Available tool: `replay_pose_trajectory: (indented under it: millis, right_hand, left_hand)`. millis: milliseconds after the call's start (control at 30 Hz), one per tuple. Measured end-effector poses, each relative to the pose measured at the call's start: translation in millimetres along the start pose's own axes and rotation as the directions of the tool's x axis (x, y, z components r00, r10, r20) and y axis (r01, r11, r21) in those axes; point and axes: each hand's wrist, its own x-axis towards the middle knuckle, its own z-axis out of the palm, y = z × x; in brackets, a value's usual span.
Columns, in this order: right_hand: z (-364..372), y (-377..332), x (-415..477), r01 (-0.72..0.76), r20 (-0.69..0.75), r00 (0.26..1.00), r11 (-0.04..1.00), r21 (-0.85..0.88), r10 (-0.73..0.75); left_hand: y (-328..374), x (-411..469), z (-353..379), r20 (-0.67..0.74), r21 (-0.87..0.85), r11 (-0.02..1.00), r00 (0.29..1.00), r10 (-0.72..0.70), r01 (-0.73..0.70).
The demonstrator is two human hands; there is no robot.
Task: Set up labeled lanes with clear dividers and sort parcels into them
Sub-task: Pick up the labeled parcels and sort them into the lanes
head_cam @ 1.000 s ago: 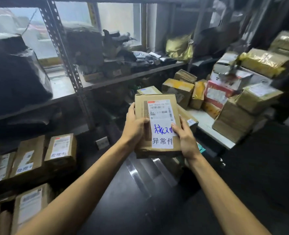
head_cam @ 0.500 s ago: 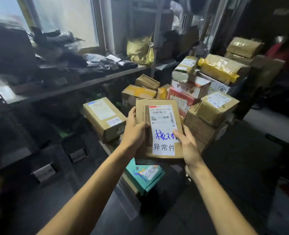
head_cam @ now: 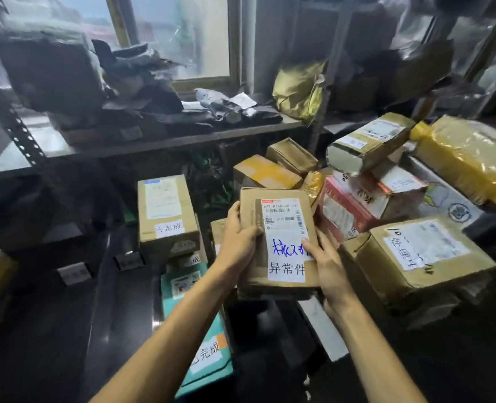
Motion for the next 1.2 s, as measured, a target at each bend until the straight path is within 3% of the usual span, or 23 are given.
replay_pose_trajectory:
  millis: [167,367,600,733,867,1067,1200]
  right_hand:
    - [0,0,53,-0.102,0.127,0.986,0.995,-0.018,0.104]
    - [22,18,98,-0.169,0.182,0.968,0.985,-0.032,0.172]
    - [46,31,148,-0.193,0.177,0.963,0.978,-0.083,0.205]
    - [63,38,162,-0.169,0.159,0.97,0.98,-0.108,0.185]
    - [71,44,171,-0.171,0.151,0.97,0.975,-0.139,0.192]
    - [78,46,177,-0.155,0.156,0.969,0.963,-0.218,0.192]
    - [85,48,175,-0.119,0.174,0.969,0.947,-0.299,0.177]
  left_hand:
    - [-2,22,9,-0.21,0.115,0.992,0.978,-0.024,0.049]
    - [-16,60,0,-0.312,0.446,0.887,0.95,0.03,0.118]
    - [-38,109,-15,-0.339,0.554,0.807,0.941,-0.005,0.204]
    - [-45,126,-15,-0.36,0.722,0.646,0.932,0.042,0.249]
    - [-49,137,-18,-0.379,0.764,0.577,0.924,0.042,0.288]
    - [-53,144,-20,-0.366,0.838,0.459,0.928,0.071,0.296]
    - [-55,143,-18,-0.268,0.926,0.322,0.943,0.197,0.195]
